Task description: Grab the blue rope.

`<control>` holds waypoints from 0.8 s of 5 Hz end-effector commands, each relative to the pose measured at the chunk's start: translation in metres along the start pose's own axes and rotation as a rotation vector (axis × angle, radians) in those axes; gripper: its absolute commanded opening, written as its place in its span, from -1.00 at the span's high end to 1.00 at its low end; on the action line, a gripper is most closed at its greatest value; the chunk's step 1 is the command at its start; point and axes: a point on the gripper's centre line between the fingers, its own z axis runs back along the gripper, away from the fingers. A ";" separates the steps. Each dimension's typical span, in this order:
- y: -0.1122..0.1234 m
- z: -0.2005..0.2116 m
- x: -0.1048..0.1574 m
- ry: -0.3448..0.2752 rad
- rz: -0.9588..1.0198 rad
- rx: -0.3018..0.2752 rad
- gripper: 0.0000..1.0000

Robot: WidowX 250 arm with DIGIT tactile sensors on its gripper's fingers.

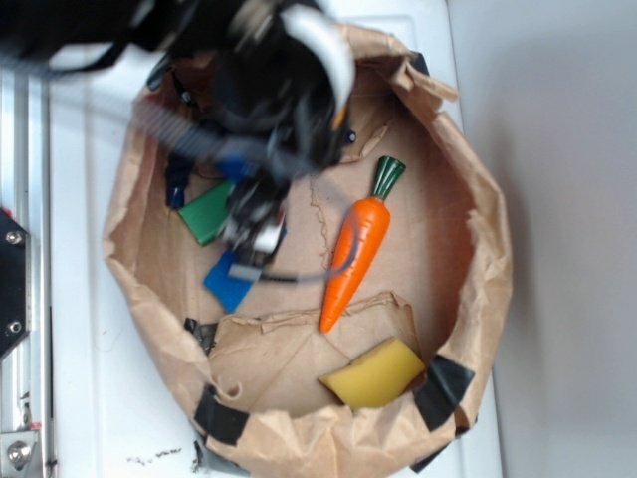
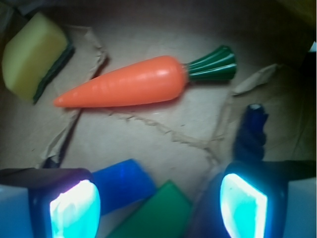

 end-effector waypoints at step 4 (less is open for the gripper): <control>0.037 0.010 0.013 -0.013 0.064 0.060 -1.00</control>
